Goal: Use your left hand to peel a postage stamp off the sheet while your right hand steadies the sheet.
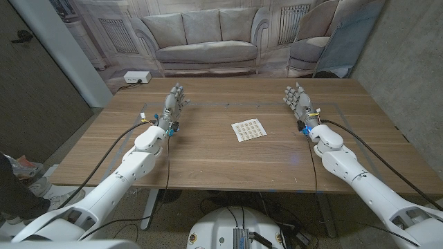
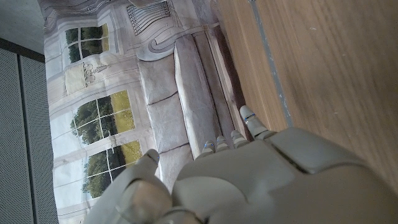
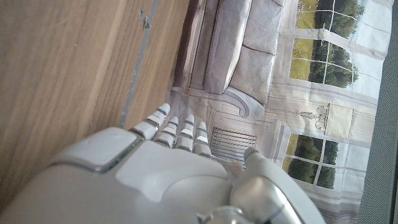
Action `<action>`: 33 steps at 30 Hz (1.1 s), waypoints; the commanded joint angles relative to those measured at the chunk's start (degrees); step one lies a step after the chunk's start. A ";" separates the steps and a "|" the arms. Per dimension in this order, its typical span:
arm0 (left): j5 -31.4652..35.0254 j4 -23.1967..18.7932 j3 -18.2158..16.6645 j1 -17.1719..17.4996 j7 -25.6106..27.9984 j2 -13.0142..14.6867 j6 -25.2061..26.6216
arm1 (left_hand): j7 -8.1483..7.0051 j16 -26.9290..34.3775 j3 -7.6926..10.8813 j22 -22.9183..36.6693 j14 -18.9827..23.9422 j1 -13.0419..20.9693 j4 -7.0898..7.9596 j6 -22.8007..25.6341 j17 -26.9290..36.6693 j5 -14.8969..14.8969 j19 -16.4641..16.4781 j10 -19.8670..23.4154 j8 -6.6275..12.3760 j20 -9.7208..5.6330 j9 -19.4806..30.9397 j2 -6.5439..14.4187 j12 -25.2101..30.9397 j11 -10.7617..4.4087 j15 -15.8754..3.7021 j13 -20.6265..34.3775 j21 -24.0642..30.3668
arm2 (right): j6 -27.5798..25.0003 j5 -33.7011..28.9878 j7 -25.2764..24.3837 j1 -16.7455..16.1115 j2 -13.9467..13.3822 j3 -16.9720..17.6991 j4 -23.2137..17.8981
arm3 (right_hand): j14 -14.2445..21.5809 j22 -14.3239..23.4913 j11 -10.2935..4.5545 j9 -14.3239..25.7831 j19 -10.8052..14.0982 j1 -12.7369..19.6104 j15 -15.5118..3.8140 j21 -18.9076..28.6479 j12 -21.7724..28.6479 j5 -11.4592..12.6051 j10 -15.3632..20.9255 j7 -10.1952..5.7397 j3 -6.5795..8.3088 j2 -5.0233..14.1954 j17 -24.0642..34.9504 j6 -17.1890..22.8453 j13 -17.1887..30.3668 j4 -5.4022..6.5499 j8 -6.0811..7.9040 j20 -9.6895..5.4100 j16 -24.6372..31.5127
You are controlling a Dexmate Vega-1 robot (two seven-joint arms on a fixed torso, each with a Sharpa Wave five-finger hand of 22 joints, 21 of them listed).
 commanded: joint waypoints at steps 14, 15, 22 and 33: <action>7.38 -0.73 0.85 0.56 8.09 -0.73 -2.99 | -5.20 1.82 -0.09 -0.11 -1.12 7.85 -6.09 -6.12 -0.04 0.08 -7.63 -4.25 1.87 6.56 0.66 0.53 2.10 1.52 4.87 0.51 -2.17 | -0.23 -0.31 -0.91 -0.87 -0.39 0.03 -0.84 | 1.29 0.08 2.43 0.50 2.00 3.11 4.55 0.28 0.00 -0.88 -0.07 -1.27 0.86 0.23 0.25 -0.74 0.25 -3.46 0.26 2.46 0.44; 8.36 -1.25 0.86 0.75 9.68 -0.82 -2.87 | -5.42 2.05 0.04 -0.09 -0.06 8.43 -6.49 -5.64 -0.01 -0.06 -7.37 -3.61 1.97 6.96 0.65 0.44 2.23 1.55 4.95 0.53 -2.28 | -0.32 -0.13 -0.45 -0.81 -0.46 -0.03 -0.76 | 1.34 0.08 2.50 0.50 2.06 3.35 4.89 0.27 -0.01 -0.99 -0.14 -1.29 0.91 0.15 0.27 -0.79 0.26 -3.71 0.30 2.88 0.45; 12.98 -1.66 1.50 0.33 13.12 -0.50 -3.67 | -5.59 2.79 1.44 0.14 5.17 13.64 -10.02 0.12 0.32 -1.43 -4.83 2.65 3.25 7.78 0.59 0.21 3.60 1.96 5.12 0.73 -2.71 | -0.54 -0.07 -0.65 -0.79 -0.21 -0.15 -0.63 | 1.96 0.07 3.40 0.49 2.56 4.25 5.88 0.35 0.19 -1.38 0.23 -1.24 1.16 0.03 0.30 -0.56 0.27 -4.59 0.55 3.89 0.62; 18.82 -3.24 2.78 -0.52 15.29 1.11 -2.84 | -5.28 2.99 2.92 0.29 8.13 18.36 -13.12 5.18 0.55 -2.54 -2.79 6.83 4.07 7.91 0.56 0.51 4.13 1.73 4.14 0.84 -2.96 | 0.09 -0.26 -0.14 -0.38 0.24 -0.46 0.09 | 3.06 0.09 3.73 0.49 3.25 5.07 6.54 0.49 0.38 -1.80 0.74 -1.42 1.40 0.03 0.33 -0.11 0.29 -5.39 0.76 4.36 0.84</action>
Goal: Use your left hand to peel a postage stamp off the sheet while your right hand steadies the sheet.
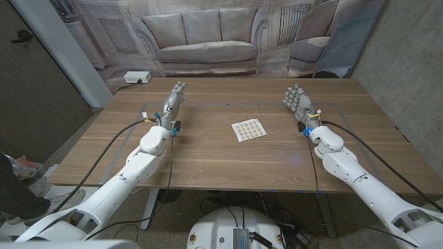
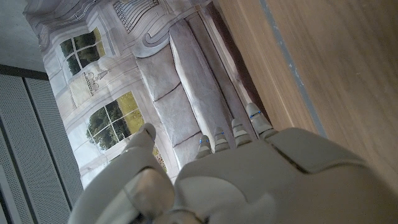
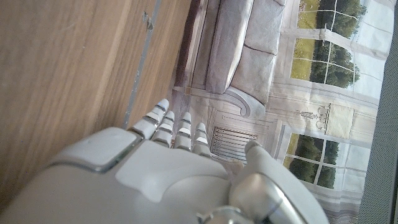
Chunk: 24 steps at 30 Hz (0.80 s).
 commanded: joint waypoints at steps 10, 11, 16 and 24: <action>12.55 -4.63 3.21 -1.74 4.84 3.56 3.56 | 0.35 0.28 0.71 0.19 1.69 2.58 -1.52 2.35 0.37 -0.68 -2.42 2.20 0.52 0.54 0.20 0.11 0.55 -0.41 -0.33 0.34 -0.23 | 0.52 0.04 0.49 0.31 0.66 -0.28 0.92 | 0.60 0.14 0.56 0.24 0.64 1.26 0.65 0.50 0.47 -0.51 0.55 -0.24 0.30 0.03 0.09 0.76 0.30 -0.82 0.24 0.40 0.15; 13.19 -4.98 3.40 -1.81 4.96 3.80 3.90 | 0.37 0.27 0.73 0.19 1.73 2.68 -1.58 2.47 0.38 -0.72 -2.39 2.26 0.52 0.53 0.20 0.11 0.54 -0.43 -0.37 0.34 -0.24 | 0.51 -0.01 0.32 0.28 0.68 -0.27 0.86 | 0.60 0.14 0.57 0.24 0.65 1.28 0.66 0.50 0.46 -0.52 0.55 -0.24 0.30 0.03 0.09 0.76 0.30 -0.84 0.24 0.40 0.14; 15.17 -7.17 4.16 -2.09 4.59 4.91 6.08 | 0.39 0.16 0.82 0.21 1.69 2.99 -1.77 2.78 0.42 -0.86 -2.34 2.38 0.49 0.58 0.20 0.15 0.45 -0.45 -0.45 0.35 -0.31 | 0.58 -0.03 0.56 0.46 0.75 -0.36 1.12 | 0.71 0.16 0.58 0.25 0.67 1.50 0.63 0.48 0.48 -0.66 0.63 -0.27 0.37 0.08 0.10 0.78 0.31 -1.07 0.23 0.37 0.11; 17.65 -9.25 5.10 -2.74 4.10 5.92 8.32 | 0.42 0.05 0.91 0.23 1.66 3.31 -1.94 2.98 0.47 -1.03 -2.23 2.54 0.39 0.64 0.21 0.24 0.35 -0.44 -0.46 0.36 -0.38 | 1.08 0.15 1.22 0.83 1.16 -0.45 2.17 | 0.82 0.18 0.63 0.25 0.71 1.74 0.70 0.45 0.52 -0.83 0.81 -0.30 0.44 0.12 0.11 0.93 0.31 -1.34 0.27 0.35 0.07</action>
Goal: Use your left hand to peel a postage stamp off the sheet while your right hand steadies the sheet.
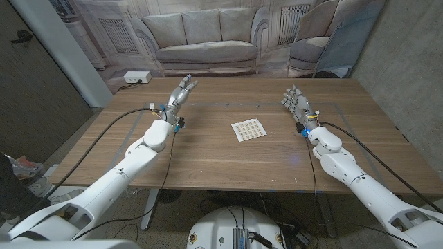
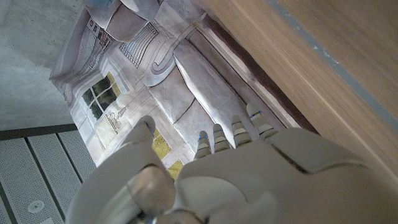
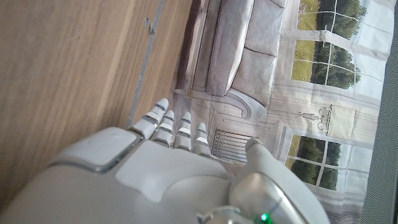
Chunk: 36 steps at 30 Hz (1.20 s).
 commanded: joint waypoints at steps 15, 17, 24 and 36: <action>8.49 -6.00 4.41 -3.24 -3.61 3.15 6.45 | 0.19 -0.60 0.46 0.29 -1.05 1.19 -0.73 1.50 0.36 -0.62 -2.18 0.74 0.07 0.26 0.23 0.58 -0.10 -0.13 0.29 0.11 -0.40 | 1.07 0.31 1.14 1.00 1.09 -0.25 2.46 | 0.28 0.23 0.04 0.27 0.47 1.13 0.16 0.36 0.50 -0.30 0.34 -0.12 0.03 0.25 0.14 0.79 0.05 -0.86 0.25 0.22 -0.01; 9.75 -6.89 4.80 -3.46 -3.60 3.59 7.52 | 0.36 -0.61 0.49 0.29 -1.02 1.29 -0.76 1.76 0.38 -0.68 -2.20 0.89 0.11 0.27 0.23 0.64 -0.09 -0.08 0.28 0.11 -0.44 | 1.20 0.31 1.25 1.10 1.17 -0.27 2.66 | 0.31 0.24 0.07 0.27 0.45 1.15 0.15 0.35 0.49 -0.32 0.33 -0.19 0.03 0.25 0.14 0.79 0.05 -0.90 0.24 0.20 -0.01; 12.10 -8.13 5.96 -4.52 -4.83 4.16 8.19 | 0.55 -0.78 0.64 0.31 -1.22 1.76 -0.97 2.43 0.43 -0.93 -2.10 1.19 0.07 0.25 0.24 0.84 -0.25 -0.03 0.42 0.12 -0.57 | 1.50 0.38 1.50 1.32 1.47 -0.32 3.31 | 0.34 0.26 0.17 0.28 0.48 1.26 0.17 0.33 0.56 -0.44 0.59 -0.18 0.03 0.27 0.15 0.88 0.05 -1.07 0.25 0.19 -0.04; 15.38 -10.91 6.97 -5.35 -6.48 5.37 9.68 | 0.41 -1.09 0.77 0.32 -1.78 2.40 -1.31 4.17 0.48 -1.20 -2.26 1.20 0.33 0.22 0.25 0.93 -0.58 0.06 0.50 0.14 -0.87 | 1.97 0.50 1.48 0.95 1.57 -0.18 3.25 | 0.38 0.29 0.30 0.29 0.50 1.38 0.13 0.30 0.55 -0.61 0.70 -0.16 0.00 0.31 0.16 0.99 0.05 -1.31 0.25 0.16 -0.06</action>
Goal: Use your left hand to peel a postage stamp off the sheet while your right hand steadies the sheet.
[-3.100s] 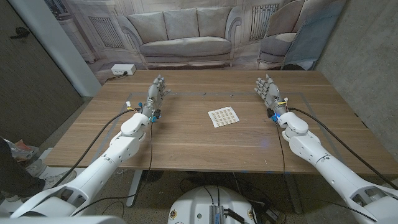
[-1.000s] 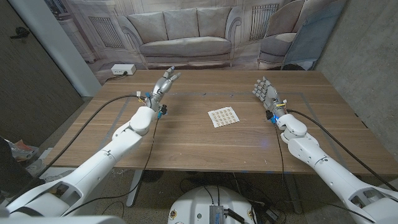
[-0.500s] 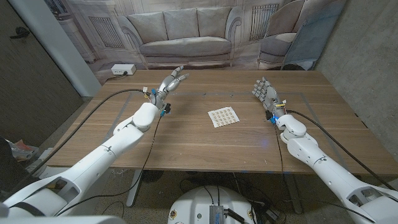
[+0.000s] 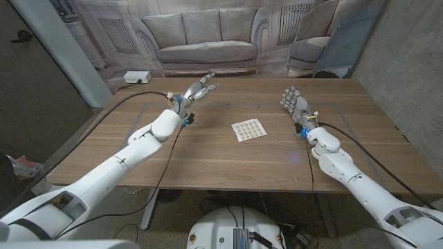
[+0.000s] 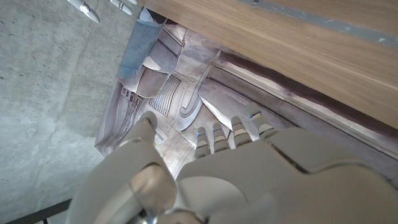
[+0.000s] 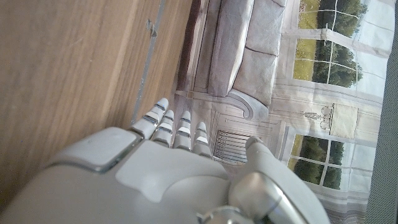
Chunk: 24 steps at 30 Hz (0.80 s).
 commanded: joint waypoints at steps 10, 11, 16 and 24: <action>5.85 -4.23 2.65 -2.27 -4.26 1.78 2.30 | -0.15 -0.38 0.26 0.06 -0.72 1.17 -0.73 2.09 0.22 -0.47 -2.38 0.45 0.54 0.07 0.10 -0.11 -0.36 -0.39 0.04 0.16 -0.70 | 0.80 0.14 0.09 -0.34 0.41 0.03 0.24 | 0.37 0.31 0.10 0.30 0.52 0.71 0.12 0.28 0.54 -0.23 0.52 -0.06 -0.02 0.06 0.18 0.48 0.06 -0.55 0.23 0.20 -0.09; 6.05 -4.55 2.75 -2.37 -4.53 1.80 2.78 | -0.12 -0.40 0.26 0.06 -0.73 1.25 -0.80 2.27 0.22 -0.49 -2.46 0.43 0.56 0.11 0.10 -0.15 -0.41 -0.24 0.08 0.17 -0.76 | 0.67 0.05 -0.04 -0.37 0.33 0.00 0.12 | 0.37 0.31 0.11 0.30 0.51 0.71 0.13 0.27 0.53 -0.24 0.50 -0.07 -0.03 0.06 0.18 0.50 0.06 -0.57 0.23 0.19 -0.09; 8.02 -5.58 3.70 -3.40 -6.04 2.20 3.80 | -0.44 -0.51 0.24 0.07 -0.97 1.49 -0.97 3.06 0.23 -0.55 -2.73 0.52 0.68 0.16 0.09 -0.27 -0.49 -0.32 0.06 0.17 -0.96 | 0.73 -0.05 -0.24 -0.61 0.27 0.01 -0.26 | 0.38 0.32 0.09 0.31 0.48 0.72 0.09 0.24 0.53 -0.28 0.55 -0.10 -0.06 0.06 0.19 0.53 0.06 -0.65 0.23 0.17 -0.09; 11.01 -8.23 4.63 -3.98 -7.80 3.12 5.13 | -0.69 -0.68 0.17 0.08 -1.43 1.77 -1.17 4.25 0.26 -0.67 -2.92 0.61 0.85 0.21 0.09 -0.44 -0.63 -0.37 0.22 0.18 -1.18 | 0.87 0.05 -0.53 -1.32 0.05 0.21 -1.01 | 0.39 0.33 0.05 0.31 0.52 0.73 0.11 0.25 0.51 -0.33 0.58 -0.06 -0.10 0.08 0.20 0.55 0.07 -0.73 0.22 0.15 -0.10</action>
